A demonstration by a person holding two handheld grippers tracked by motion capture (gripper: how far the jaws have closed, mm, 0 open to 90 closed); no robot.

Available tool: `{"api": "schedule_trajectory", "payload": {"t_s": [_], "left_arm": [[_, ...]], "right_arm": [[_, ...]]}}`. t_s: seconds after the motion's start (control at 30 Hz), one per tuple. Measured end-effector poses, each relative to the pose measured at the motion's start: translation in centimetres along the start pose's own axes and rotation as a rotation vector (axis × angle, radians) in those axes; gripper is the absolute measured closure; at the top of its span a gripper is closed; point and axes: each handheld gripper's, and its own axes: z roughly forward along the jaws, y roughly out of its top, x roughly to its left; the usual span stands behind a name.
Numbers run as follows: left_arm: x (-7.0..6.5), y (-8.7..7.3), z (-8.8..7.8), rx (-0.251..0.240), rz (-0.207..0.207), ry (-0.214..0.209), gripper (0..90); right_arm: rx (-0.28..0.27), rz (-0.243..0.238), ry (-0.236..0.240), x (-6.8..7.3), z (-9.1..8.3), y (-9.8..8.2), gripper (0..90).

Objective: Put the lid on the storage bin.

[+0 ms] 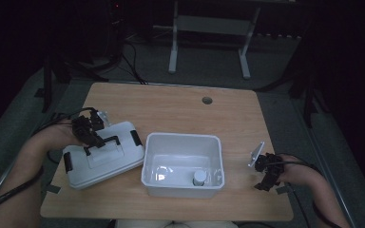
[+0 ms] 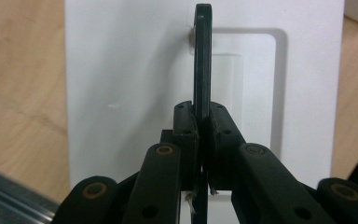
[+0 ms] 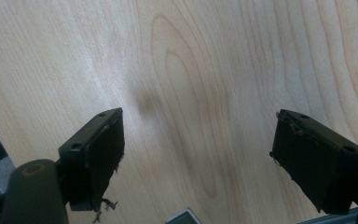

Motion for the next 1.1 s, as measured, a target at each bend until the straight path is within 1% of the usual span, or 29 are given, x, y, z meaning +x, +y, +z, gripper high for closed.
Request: {"api": "schedule_trajectory", "payload": {"t_s": [0.1,0.27,0.3,0.53,0.63,0.7,0.73,0.83,0.9,0.93,1.1], "left_arm": [[-0.6,-0.1,-2.2,-0.012,0.012,0.015,83.3],[-1.6,0.4,-5.3,-0.053,0.052,0.046,83.3],[-1.8,0.6,-5.8,-0.056,0.061,0.047,83.3],[-2.7,1.9,-8.5,-0.076,0.093,0.07,83.3],[-2.8,2.1,-9.6,-0.084,0.098,0.08,83.3],[-3.0,2.2,-10.5,-0.097,0.097,0.088,83.3],[-3.1,2.3,-11.0,-0.106,0.1,0.085,83.3],[-3.4,2.8,-11.8,-0.122,0.117,0.094,83.4],[-3.6,3.2,-12.1,-0.142,0.126,0.09,83.3],[-3.7,3.6,-12.2,-0.15,0.135,0.08,83.4],[-4.4,5.1,-12.0,-0.163,0.179,0.071,83.4]], "right_arm": [[-0.01,0.0,0.001,0.1,-0.1,0.0,16.5],[-0.017,0.005,-0.002,0.2,-0.3,-0.1,16.5],[-0.017,0.007,-0.001,0.2,-0.3,-0.1,16.5],[-0.015,0.009,0.005,0.3,-0.5,-0.1,16.5],[-0.017,0.01,0.005,0.3,-0.6,-0.1,16.5],[-0.018,0.013,0.005,0.3,-0.6,-0.1,16.6],[-0.017,0.014,0.004,0.3,-0.6,-0.1,16.5],[-0.025,0.01,0.006,0.4,-0.7,-0.1,16.5],[-0.025,0.01,0.006,0.3,-0.7,0.0,16.5],[-0.025,0.012,0.004,0.4,-0.7,0.0,16.6],[-0.029,0.006,0.0,0.5,-1.0,0.1,16.6]]}}
